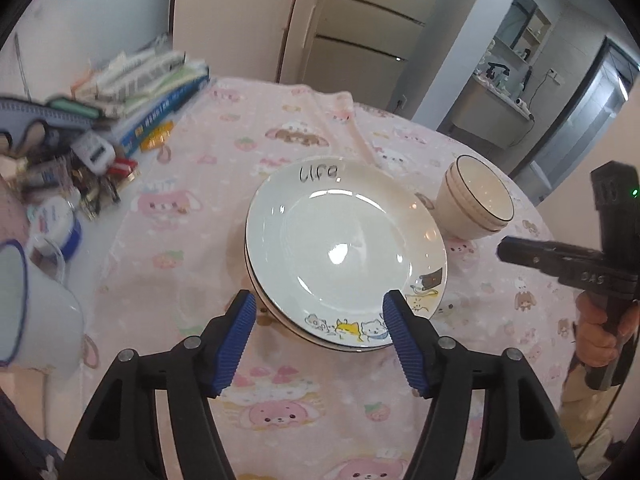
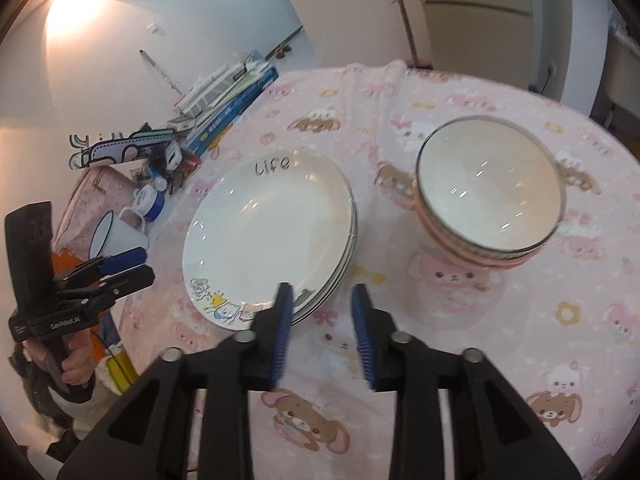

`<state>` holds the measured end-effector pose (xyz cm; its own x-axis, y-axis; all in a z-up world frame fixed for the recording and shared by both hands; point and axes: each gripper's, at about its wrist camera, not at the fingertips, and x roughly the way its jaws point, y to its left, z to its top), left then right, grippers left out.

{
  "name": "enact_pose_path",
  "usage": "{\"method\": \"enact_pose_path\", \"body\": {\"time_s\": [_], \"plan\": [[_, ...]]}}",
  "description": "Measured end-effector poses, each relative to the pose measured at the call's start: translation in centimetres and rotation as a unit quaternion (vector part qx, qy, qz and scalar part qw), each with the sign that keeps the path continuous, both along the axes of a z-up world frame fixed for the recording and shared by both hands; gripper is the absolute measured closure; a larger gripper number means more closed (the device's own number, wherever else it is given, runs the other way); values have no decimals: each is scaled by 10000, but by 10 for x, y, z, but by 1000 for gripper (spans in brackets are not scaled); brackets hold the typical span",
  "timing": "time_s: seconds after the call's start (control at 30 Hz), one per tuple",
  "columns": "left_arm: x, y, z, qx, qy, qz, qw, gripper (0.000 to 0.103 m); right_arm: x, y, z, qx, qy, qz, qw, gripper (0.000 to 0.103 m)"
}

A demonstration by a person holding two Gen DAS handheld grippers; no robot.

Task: Organize plates and bowls
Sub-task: 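Move both grippers up and over to the pink-banded bowl stack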

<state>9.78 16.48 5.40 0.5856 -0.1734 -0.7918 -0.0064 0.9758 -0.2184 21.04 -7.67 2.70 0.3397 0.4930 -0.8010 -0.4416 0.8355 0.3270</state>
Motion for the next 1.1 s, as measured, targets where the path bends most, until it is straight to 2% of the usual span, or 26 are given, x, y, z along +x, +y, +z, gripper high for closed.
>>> {"method": "enact_pose_path", "body": {"time_s": [0.1,0.2,0.4,0.5,0.6,0.77,0.87,0.93,1.07,1.1], "plan": [[-8,-14,15,441,-378,-1,9983,28,-12,-9,17,-99,-471,-178,9987,57],[-15,-28,27,634,-691,-90,9956,24,-24,-19,33,-156,-836,-286,9960,49],[-27,-53,49,632,-1180,-247,9907,18,-52,-39,64,-197,-1539,-620,9859,36],[-36,-64,62,632,-1652,-274,9839,18,-67,-49,78,-317,-1899,-817,9779,29],[-44,-69,75,493,-2048,-243,9772,18,-79,-60,89,-286,-2078,-922,9734,26],[-52,-77,89,237,-2364,-224,9711,14,-95,-77,101,-225,-2343,-1131,9653,17],[-56,-89,92,376,-2438,-366,9684,12,-105,-89,106,-222,-2592,-1430,9549,12],[-58,-99,92,532,-2510,-486,9653,12,-113,-96,109,-193,-2800,-1694,9447,4],[-65,-116,95,679,-2706,-538,9588,10,-125,-108,113,-290,-3077,-2046,9288,1],[-67,-118,96,705,-2770,-513,9569,4,-127,-111,114,-303,-3106,-2060,9274,1]]}}
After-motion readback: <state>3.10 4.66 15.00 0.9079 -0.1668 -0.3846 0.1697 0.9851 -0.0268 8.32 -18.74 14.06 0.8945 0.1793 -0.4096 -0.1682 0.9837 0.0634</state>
